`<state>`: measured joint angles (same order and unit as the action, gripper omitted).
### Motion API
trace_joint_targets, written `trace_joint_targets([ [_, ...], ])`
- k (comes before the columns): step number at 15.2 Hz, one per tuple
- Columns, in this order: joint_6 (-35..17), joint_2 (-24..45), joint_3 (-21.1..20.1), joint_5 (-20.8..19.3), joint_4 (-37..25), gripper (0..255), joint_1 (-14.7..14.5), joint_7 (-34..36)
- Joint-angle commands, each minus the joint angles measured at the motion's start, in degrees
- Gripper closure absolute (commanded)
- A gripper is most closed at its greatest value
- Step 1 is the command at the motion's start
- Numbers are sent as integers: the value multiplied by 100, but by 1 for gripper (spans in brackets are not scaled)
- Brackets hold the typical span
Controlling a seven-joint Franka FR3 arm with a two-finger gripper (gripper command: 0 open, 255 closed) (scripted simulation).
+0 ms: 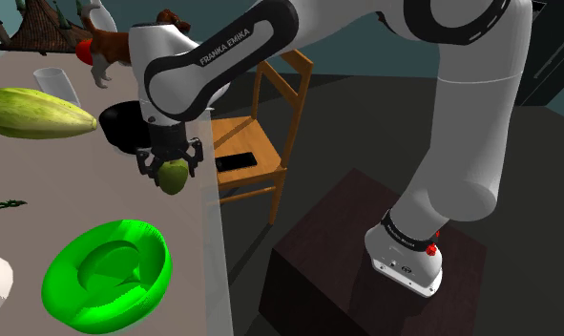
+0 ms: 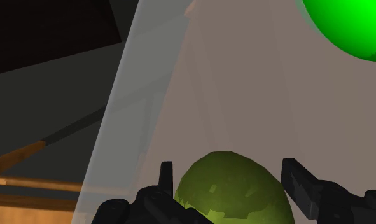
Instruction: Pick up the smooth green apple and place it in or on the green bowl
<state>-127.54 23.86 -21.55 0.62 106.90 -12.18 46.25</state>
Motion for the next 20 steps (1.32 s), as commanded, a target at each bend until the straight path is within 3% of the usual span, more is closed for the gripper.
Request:
trace_joint_targets([
  [1, 0, 6, 1, -1, 0, 255, 0, 0],
  [5, -7, 5, 1, 0, 8, 255, 1, -2],
  [20, 962, -561, -94, 186, -424, 255, 87, -9],
])
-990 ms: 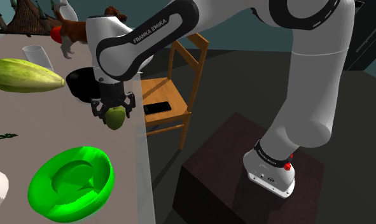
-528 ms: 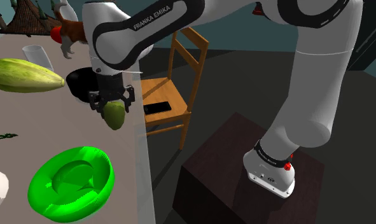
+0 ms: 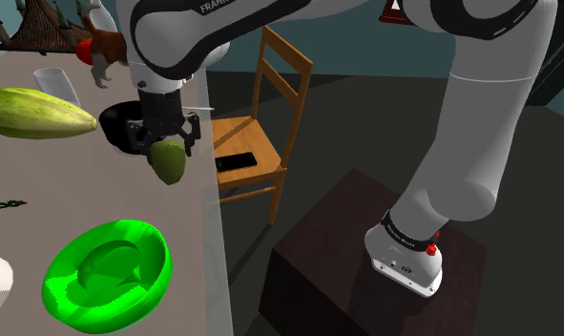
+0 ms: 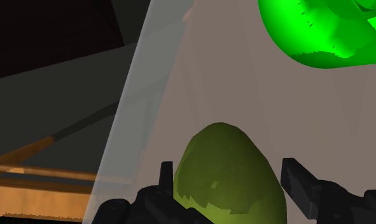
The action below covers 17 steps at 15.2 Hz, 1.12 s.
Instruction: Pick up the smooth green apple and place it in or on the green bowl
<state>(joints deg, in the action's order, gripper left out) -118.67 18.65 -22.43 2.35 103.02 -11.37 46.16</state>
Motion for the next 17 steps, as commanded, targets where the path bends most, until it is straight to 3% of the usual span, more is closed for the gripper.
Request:
trace_joint_targets([
  [1, 142, -69, -10, 23, -76, 255, 9, 1],
  [17, 1264, -392, -54, 118, -898, 255, 39, 63],
])
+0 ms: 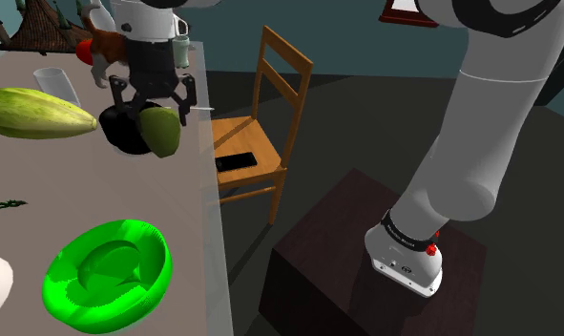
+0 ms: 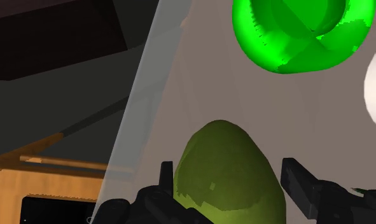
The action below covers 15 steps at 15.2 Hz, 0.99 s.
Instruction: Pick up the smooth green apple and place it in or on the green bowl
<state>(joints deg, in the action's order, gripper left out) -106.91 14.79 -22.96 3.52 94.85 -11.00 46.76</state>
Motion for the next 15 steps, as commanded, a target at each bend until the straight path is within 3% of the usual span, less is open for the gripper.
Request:
trace_joint_targets([
  [1, 133, -13, -1, 3, -120, 255, 2, 8],
  [15, 75, 173, -606, -226, -445, 255, -1186, 1817],
])
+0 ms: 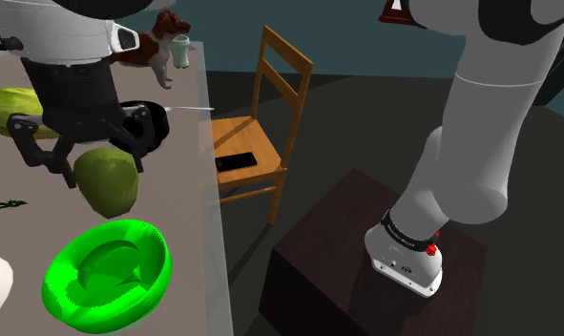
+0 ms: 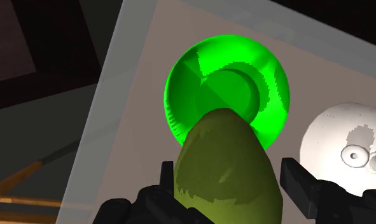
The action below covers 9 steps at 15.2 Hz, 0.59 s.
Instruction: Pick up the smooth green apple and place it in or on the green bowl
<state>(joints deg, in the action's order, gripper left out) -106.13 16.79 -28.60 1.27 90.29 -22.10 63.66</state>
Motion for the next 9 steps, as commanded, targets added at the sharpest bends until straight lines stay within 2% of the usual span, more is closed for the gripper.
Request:
trace_joint_targets([
  [1, 10, 31, -77, -42, -69, 255, -177, 265],
  [6, 116, 375, -215, -274, -553, 255, -689, 908],
  [9, -108, 388, -204, -278, -338, 255, -677, 890],
])
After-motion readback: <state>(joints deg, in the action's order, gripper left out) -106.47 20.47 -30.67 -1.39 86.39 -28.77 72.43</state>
